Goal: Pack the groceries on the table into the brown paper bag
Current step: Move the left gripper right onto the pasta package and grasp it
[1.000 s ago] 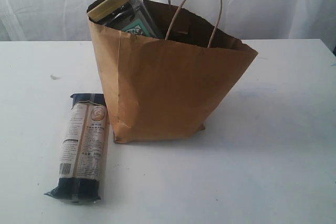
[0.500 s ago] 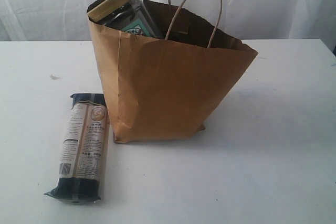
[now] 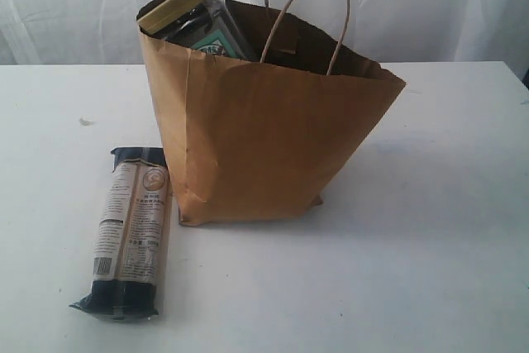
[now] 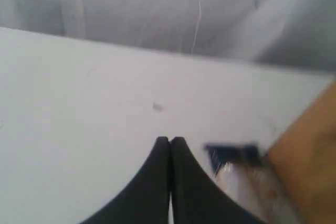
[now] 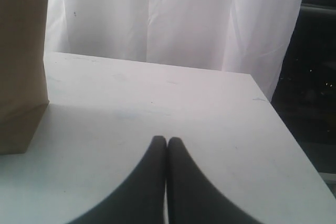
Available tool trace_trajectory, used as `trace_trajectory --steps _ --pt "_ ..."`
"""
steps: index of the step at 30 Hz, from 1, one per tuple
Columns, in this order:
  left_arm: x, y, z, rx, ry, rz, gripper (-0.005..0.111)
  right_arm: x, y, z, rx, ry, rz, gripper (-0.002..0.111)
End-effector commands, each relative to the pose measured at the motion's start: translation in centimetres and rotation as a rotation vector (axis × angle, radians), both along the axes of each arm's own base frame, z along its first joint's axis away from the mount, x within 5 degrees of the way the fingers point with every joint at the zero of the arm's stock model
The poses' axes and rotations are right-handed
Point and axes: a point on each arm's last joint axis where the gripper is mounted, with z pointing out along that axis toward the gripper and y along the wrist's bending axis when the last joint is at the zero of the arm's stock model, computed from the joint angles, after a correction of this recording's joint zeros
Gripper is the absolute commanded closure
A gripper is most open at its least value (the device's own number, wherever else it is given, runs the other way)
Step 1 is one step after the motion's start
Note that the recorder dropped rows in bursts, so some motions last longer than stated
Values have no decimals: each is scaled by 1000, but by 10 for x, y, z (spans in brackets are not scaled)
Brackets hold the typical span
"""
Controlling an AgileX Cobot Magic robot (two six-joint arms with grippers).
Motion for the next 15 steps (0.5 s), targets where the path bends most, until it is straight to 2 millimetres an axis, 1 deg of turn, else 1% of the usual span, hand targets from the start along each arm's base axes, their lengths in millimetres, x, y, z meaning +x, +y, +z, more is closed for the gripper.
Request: trace_trajectory --steps 1,3,6,8,11,12,14,15 --pt "38 -22 -59 153 382 -232 107 0 0 0 1 -12 -4 108" --pt "51 -28 -78 107 533 -263 107 0 0 0 1 -12 -4 108" --pt "66 -33 -100 97 701 -314 107 0 0 1 2 -23 -6 108" --pt "75 -37 -106 73 781 -343 107 0 -1 3 2 -49 -10 108" --pt "88 -44 -95 17 875 -396 107 0 -2 10 4 -122 -23 108" --pt "91 -46 -84 10 897 -433 107 0 -2 12 5 -151 -28 108" --pt "96 -49 -70 5 907 -471 107 0 -3 16 6 -190 -34 108" --pt "102 -50 -59 -1 888 -470 107 0 -3 16 6 -196 -35 108"
